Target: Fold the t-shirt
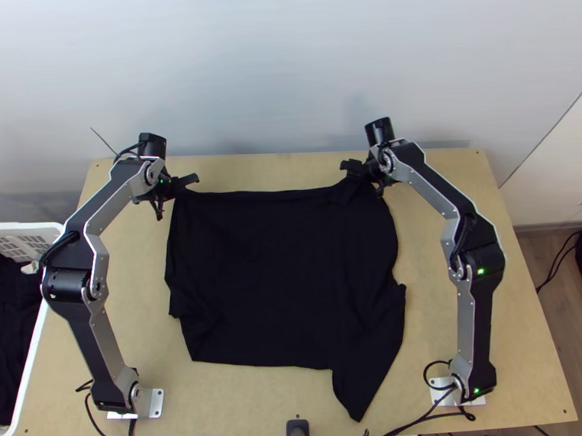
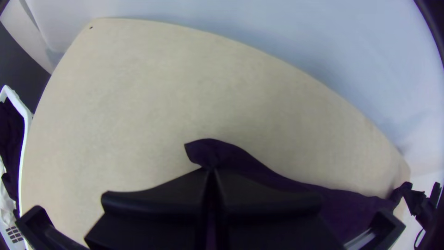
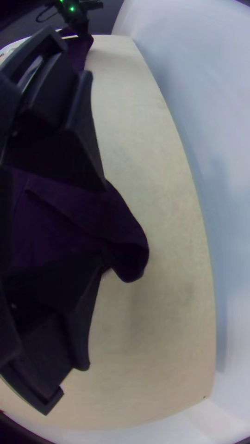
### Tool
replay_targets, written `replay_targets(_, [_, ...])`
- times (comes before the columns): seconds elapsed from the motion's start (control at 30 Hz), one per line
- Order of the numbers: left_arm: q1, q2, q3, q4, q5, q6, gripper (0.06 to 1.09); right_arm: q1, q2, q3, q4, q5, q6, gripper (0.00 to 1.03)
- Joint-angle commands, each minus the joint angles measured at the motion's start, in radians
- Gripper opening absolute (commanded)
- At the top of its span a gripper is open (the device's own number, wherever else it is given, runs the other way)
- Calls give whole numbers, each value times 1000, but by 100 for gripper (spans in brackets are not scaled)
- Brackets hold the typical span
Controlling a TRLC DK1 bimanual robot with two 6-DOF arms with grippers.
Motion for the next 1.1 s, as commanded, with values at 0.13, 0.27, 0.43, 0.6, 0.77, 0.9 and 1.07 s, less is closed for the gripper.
replay_targets(0.13, [3, -19, -7, -1, 1, 1, 10, 47, 67, 134, 2, 95, -49, 3])
replay_targets(0.27, [15, -11, 13, 13, -1, 1, 10, 49, 74, 159, 2, 135, -54, 3])
replay_targets(0.43, [23, -8, 53, 56, -33, -6, 10, 44, 88, 214, 1, 172, -57, 3])
replay_targets(0.6, [26, 13, 85, 46, -34, -8, 10, 43, 113, 219, -22, 176, -55, 3])
replay_targets(0.77, [21, 17, 64, 39, -33, -9, 10, 32, 186, 312, -114, 158, -9, 30])
replay_targets(0.9, [20, 12, 41, 37, -34, -11, 10, 28, 217, 351, -136, 132, 29, 68])
replay_targets(1.07, [24, 6, 21, 37, -33, -9, 10, 12, 251, 374, -134, 81, 94, 92])
